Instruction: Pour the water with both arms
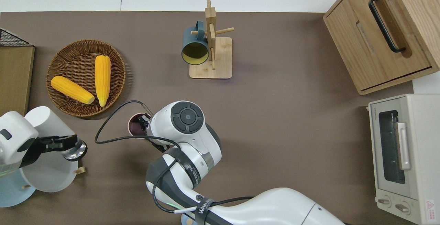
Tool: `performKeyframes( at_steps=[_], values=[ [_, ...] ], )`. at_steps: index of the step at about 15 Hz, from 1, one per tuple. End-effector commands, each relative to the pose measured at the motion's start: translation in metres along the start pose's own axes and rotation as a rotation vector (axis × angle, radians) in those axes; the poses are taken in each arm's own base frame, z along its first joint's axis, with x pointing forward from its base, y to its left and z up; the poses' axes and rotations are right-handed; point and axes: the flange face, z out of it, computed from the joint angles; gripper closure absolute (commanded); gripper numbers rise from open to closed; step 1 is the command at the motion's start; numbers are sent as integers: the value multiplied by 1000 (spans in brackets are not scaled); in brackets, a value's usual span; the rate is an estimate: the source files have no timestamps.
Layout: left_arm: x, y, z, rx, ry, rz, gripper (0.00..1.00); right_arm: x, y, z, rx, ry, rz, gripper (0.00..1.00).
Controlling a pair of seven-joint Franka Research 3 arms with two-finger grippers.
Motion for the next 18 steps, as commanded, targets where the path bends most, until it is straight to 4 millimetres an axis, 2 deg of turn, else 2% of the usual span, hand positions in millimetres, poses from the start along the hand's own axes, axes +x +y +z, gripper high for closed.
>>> performKeyframes(
  at_steps=[1, 5, 10, 18],
  values=[
    [-1, -1, -5, 11, 30, 9, 1000, 3, -9, 0, 22, 15, 14, 874],
    [-1, 0, -4, 12, 27, 10, 1000, 8, -9, 0, 22, 22, 22, 637],
    [0, 0, 0, 14, 21, 12, 1000, 8, -10, -1, 24, 22, 26, 20],
    [0, 1, 1, 13, 16, 11, 1000, 5, -14, -8, 34, 18, 50, 19]
  ],
)
